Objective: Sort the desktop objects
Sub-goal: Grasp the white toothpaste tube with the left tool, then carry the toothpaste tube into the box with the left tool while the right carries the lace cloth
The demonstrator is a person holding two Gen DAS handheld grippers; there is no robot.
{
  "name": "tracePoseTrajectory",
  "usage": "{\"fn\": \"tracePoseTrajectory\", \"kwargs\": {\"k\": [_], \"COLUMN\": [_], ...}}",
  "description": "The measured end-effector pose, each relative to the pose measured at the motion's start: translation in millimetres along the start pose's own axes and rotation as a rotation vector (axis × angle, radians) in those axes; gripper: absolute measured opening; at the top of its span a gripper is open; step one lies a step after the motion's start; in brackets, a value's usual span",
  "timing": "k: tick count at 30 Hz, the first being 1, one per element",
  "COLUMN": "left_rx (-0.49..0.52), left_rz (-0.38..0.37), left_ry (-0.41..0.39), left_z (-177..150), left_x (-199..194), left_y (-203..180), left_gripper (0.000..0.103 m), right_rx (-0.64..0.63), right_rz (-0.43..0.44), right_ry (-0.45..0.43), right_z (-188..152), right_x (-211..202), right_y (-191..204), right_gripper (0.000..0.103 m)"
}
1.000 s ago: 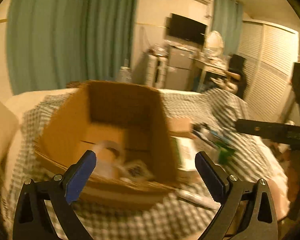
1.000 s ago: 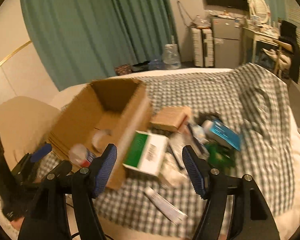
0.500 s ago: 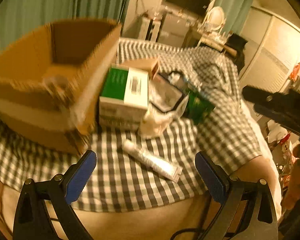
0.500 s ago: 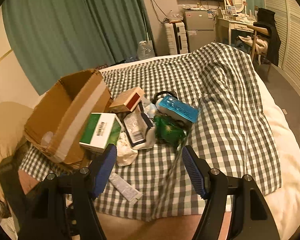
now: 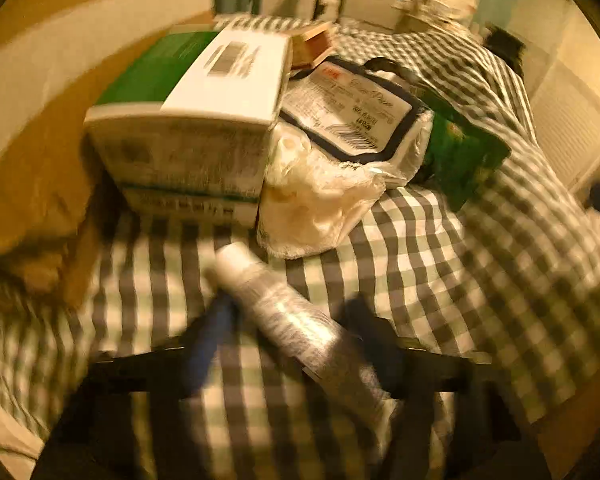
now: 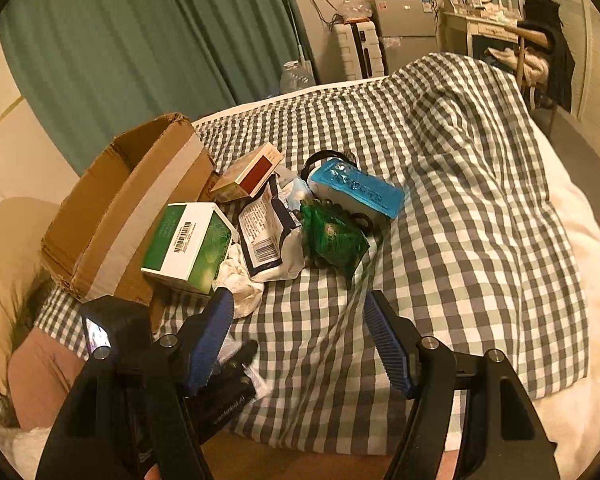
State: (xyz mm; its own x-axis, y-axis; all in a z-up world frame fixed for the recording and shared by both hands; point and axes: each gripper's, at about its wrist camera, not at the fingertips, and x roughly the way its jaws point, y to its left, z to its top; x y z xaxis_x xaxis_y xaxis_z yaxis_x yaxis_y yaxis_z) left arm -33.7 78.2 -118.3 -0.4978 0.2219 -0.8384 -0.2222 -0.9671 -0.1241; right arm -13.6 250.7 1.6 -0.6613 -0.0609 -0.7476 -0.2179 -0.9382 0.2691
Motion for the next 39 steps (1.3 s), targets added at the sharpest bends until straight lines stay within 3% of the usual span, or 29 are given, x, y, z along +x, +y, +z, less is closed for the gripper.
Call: {"fn": "tracePoseTrajectory", "kwargs": {"k": [3, 5, 14, 20, 26, 27, 28, 31, 39], "left_rx": [0.007, 0.023, 0.062, 0.025, -0.016, -0.019, -0.022, -0.023, -0.001], "left_rz": [-0.039, -0.047, 0.001, -0.003, -0.025, -0.032, -0.034, -0.044, -0.075], "left_ry": [-0.012, -0.029, -0.134, -0.120, -0.108, -0.106, -0.106, -0.109, -0.134], "left_z": [1.7, 1.9, -9.4, -18.2, -15.6, -16.1, -16.7, -18.7, -29.2], "left_x": [-8.0, -17.0, -68.1, -71.1, -61.2, -60.3, -59.9, -61.6, -80.4], "left_y": [4.9, 7.4, 34.5, 51.8, 60.4, 61.0, 62.0, 65.2, 66.9], "left_gripper": [0.026, 0.023, 0.022, 0.022, 0.022, 0.022, 0.022, 0.022, 0.022], "right_rx": [0.004, -0.007, -0.098, -0.169, -0.212, -0.216, -0.219, -0.218, -0.160], "right_rz": [0.019, 0.014, 0.057, 0.042, -0.023, -0.028, -0.040, -0.032, -0.006], "right_ry": [0.009, 0.016, 0.076, 0.197, 0.306, 0.317, 0.321, 0.324, 0.238], "right_z": [-0.9, -1.2, 3.5, 5.8, 7.6, 7.9, 7.7, 5.4, -14.5], "right_x": [2.0, 4.3, 36.9, 90.5, 139.2, 145.0, 148.8, 147.5, 84.9], "right_y": [-0.2, 3.6, 43.8, 70.5, 78.6, 78.9, 78.8, 77.3, 70.6], "right_gripper": [0.068, 0.068, 0.068, 0.067, 0.054, 0.047, 0.030, 0.012, 0.010]}}
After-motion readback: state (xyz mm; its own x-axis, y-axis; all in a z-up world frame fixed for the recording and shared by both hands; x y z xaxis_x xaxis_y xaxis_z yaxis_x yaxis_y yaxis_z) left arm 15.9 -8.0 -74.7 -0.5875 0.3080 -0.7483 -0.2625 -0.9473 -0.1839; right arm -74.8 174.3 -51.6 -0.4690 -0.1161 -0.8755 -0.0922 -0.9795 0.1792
